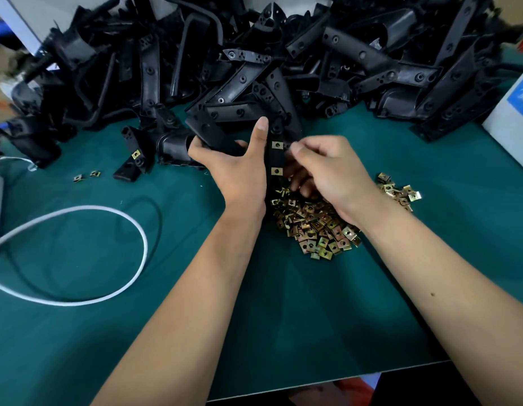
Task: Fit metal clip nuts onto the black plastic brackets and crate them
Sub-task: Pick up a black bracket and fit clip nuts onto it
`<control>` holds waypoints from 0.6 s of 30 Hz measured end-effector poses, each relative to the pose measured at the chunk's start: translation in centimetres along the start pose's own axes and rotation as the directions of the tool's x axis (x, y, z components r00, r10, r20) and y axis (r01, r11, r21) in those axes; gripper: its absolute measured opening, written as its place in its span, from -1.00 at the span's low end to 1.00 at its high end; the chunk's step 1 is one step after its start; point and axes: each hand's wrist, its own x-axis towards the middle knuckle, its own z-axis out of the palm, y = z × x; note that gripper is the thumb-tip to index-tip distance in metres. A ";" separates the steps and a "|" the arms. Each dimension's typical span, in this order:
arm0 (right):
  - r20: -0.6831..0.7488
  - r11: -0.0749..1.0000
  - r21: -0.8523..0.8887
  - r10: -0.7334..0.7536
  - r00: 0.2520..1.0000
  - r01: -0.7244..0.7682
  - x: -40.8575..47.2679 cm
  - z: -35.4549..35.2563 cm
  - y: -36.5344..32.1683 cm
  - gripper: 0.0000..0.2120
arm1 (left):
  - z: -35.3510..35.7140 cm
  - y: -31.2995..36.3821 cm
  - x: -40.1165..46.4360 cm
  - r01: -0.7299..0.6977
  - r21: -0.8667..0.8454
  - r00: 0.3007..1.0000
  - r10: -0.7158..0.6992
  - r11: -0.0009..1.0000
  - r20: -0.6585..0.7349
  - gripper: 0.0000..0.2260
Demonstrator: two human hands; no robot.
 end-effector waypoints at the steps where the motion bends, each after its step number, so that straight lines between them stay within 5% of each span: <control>1: 0.029 0.996 -0.087 -0.029 0.999 0.031 -0.2 0.1 0.1 -0.73 | 0.0 0.1 -0.1 -0.001 -0.004 1.000 0.001 1.000 -0.011 -0.30; 4: 0.064 0.947 -0.301 -0.099 0.993 0.114 -0.3 0.6 0.0 -0.66 | 0.0 0.3 -0.3 -0.025 -0.004 0.998 0.025 1.000 -0.061 -0.28; 8: 0.040 0.948 -0.306 -0.080 0.996 0.088 -0.4 1.3 -0.4 -0.69 | 0.0 0.5 -0.5 -0.099 0.033 0.986 0.103 0.995 -0.133 -0.23; 13: -0.058 0.999 -0.025 0.027 0.998 -0.029 -0.5 0.9 -0.5 -0.77 | 0.5 0.5 -1.1 -0.131 0.016 0.988 0.132 0.991 -0.075 -0.26; 18: -0.023 0.940 0.313 0.154 0.988 -0.139 -1.1 -0.5 -1.3 -0.71 | 2.2 1.5 -3.3 -0.341 0.085 0.940 0.337 0.936 0.061 -0.29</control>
